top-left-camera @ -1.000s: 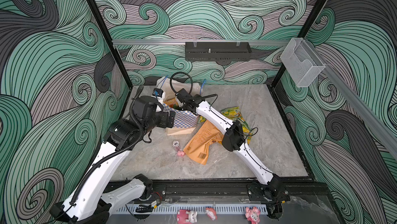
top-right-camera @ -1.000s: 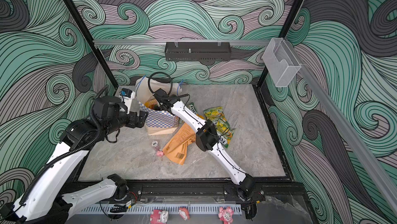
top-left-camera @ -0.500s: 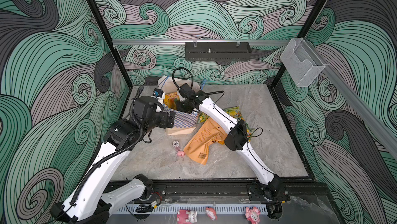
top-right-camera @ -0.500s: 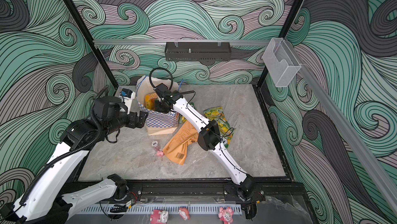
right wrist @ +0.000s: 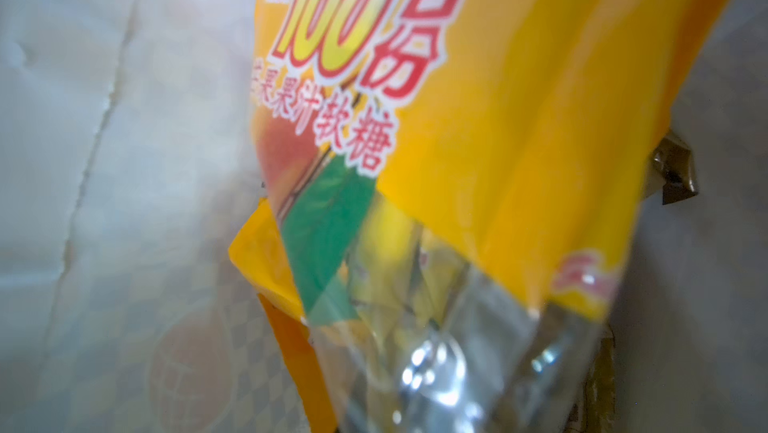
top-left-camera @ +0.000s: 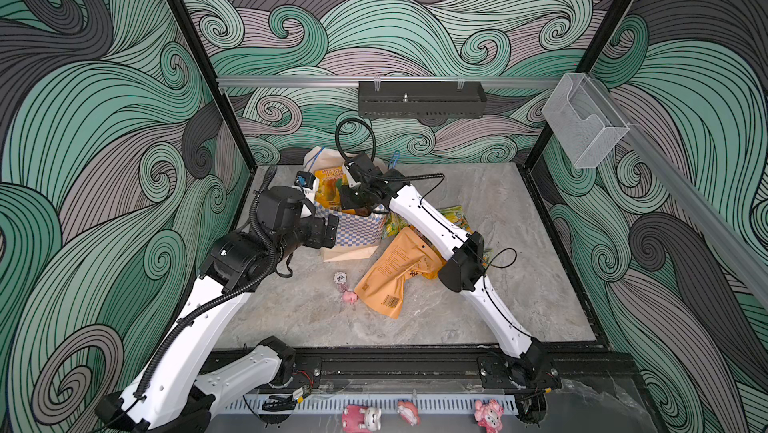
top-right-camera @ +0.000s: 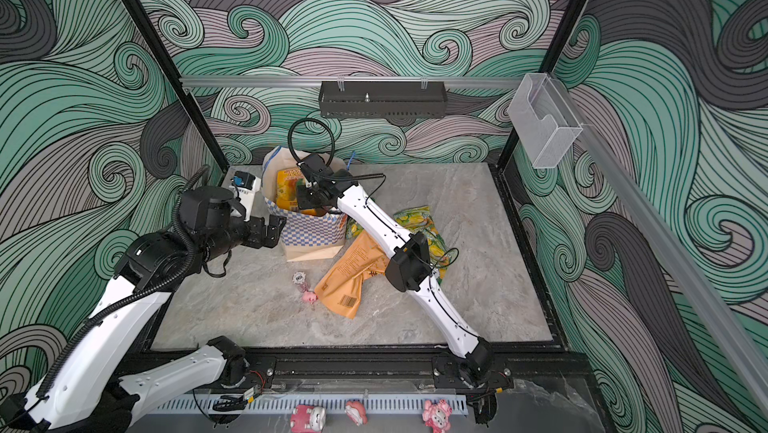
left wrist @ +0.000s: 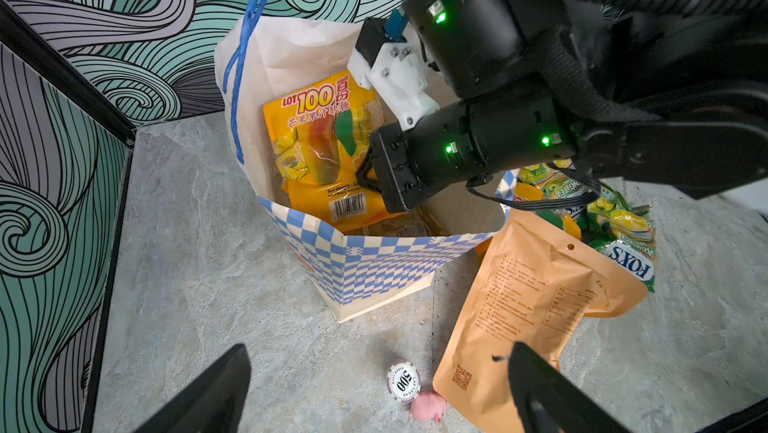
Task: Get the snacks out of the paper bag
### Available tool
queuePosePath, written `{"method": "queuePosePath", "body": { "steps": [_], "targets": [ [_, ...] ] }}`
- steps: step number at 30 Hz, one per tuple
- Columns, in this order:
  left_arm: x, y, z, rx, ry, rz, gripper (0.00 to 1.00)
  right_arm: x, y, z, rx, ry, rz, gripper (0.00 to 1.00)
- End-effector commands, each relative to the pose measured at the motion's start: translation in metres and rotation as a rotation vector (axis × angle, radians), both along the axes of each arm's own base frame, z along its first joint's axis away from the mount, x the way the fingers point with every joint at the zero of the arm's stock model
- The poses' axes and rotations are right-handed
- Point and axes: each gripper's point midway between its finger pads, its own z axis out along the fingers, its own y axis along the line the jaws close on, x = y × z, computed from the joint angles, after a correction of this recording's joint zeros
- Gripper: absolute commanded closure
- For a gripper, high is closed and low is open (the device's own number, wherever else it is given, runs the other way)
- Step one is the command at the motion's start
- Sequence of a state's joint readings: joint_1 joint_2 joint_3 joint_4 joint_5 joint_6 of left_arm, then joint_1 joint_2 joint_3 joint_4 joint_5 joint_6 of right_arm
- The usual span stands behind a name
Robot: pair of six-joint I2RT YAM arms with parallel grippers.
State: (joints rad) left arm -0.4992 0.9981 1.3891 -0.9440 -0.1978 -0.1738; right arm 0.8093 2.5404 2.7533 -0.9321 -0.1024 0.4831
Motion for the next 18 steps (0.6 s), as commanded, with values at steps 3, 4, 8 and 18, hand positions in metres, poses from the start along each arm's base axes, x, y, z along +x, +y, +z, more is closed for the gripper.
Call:
{"method": "queuePosePath", "body": {
  "steps": [3,4,8,18],
  "targets": [
    [0.000,-0.001,0.012,-0.052,-0.048,0.015,0.01,0.002,-0.006,0.096,0.145,-0.164,-0.023,1.00],
    [0.000,-0.001,0.013,-0.059,-0.053,0.015,0.01,0.001,-0.007,0.101,0.148,-0.171,-0.024,1.00],
    [0.001,-0.003,0.018,-0.081,-0.079,0.012,0.01,-0.001,-0.013,0.120,0.166,-0.199,-0.035,1.00],
    [0.001,-0.013,0.038,-0.121,-0.158,-0.052,0.01,-0.012,-0.029,0.168,0.227,-0.245,-0.063,1.00]
  ]
}}
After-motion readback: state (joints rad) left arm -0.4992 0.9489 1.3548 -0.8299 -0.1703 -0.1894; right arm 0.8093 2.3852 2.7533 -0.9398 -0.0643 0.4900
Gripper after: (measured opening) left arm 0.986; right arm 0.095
